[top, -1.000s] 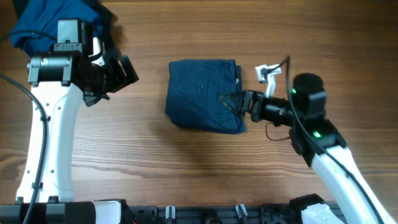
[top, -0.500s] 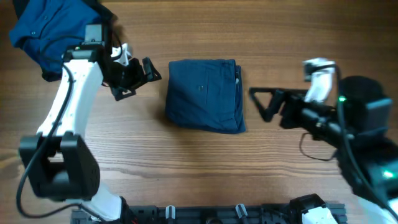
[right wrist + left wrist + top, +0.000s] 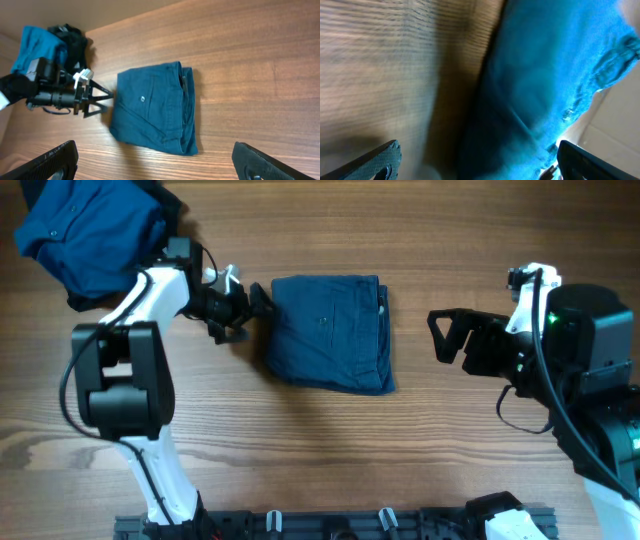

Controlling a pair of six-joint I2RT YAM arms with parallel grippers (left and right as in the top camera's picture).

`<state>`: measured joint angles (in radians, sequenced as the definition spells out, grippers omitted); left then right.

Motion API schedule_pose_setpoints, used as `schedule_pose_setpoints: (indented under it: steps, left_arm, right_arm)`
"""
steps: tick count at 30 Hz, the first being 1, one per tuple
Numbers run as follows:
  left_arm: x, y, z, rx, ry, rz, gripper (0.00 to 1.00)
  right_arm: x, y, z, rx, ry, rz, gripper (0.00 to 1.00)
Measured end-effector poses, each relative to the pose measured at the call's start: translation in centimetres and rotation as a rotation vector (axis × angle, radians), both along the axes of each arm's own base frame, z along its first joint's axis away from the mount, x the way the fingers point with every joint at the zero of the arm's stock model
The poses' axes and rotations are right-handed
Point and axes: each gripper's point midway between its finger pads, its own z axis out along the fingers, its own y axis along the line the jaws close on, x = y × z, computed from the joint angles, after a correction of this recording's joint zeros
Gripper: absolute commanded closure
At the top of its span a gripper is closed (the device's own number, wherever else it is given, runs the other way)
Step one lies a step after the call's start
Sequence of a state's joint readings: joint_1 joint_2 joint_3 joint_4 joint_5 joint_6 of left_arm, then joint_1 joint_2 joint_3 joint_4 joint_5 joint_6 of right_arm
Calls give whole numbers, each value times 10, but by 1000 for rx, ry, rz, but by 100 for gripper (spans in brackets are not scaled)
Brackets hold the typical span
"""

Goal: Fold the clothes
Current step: 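Grasp the folded trousers' left edge with the left gripper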

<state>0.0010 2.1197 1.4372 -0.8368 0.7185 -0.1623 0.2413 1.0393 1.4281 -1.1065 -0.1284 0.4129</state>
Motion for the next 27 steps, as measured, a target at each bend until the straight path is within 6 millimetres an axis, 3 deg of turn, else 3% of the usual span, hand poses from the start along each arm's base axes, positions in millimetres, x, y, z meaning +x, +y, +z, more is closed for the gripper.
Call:
schedule_pose_setpoints:
  steps: [6,13,23,24,26,27]
  left_arm:
    - [6,-17,1,-136,-31,-29,0]
    - [10,-35,3,-162,-77,-73,0]
    - [3,-84,1,-175,-68,-147,0]
    - [2,-89,1,-180,-65,-155,3]
    - [0,-96,1,-190,-59,-168,30]
    - [-1,-99,0,-194,-56,-172,37]
  right_arm:
    - [5,1,-18,-22,77,-2,1]
    - [11,2,-31,-34,129,-2,1]
    - [9,2,-38,-45,161,1,1]
    - [8,1,-38,-49,163,4,1]
    - [8,1,-39,-56,163,11,1]
    - [7,1,-39,-57,165,12,1]
